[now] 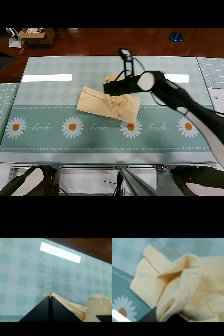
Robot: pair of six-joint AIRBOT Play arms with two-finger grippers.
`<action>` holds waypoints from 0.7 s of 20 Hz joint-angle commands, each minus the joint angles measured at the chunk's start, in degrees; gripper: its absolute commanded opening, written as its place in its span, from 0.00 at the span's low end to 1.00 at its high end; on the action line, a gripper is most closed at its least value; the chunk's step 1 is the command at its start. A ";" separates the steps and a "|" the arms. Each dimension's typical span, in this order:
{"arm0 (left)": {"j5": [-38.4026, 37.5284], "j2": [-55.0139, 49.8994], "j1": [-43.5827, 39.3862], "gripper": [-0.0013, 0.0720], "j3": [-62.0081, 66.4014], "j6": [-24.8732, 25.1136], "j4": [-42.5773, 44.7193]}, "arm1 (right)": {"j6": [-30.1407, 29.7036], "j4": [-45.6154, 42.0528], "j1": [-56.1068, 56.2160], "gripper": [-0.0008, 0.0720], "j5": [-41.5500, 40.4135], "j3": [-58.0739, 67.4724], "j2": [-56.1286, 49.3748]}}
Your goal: Fold the shirts.
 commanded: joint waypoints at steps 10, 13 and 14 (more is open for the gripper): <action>-2.14 3.78 -4.04 0.05 -9.75 1.07 0.42 | -1.86 8.52 5.18 0.63 -13.70 0.07 -4.39; -1.92 3.78 -4.04 0.05 -9.73 2.23 0.42 | -1.68 -7.43 -2.86 0.63 3.54 0.07 2.54; -1.77 3.78 -4.04 0.05 -9.73 2.23 0.42 | -0.87 -15.13 -6.62 0.63 12.94 0.07 4.98</action>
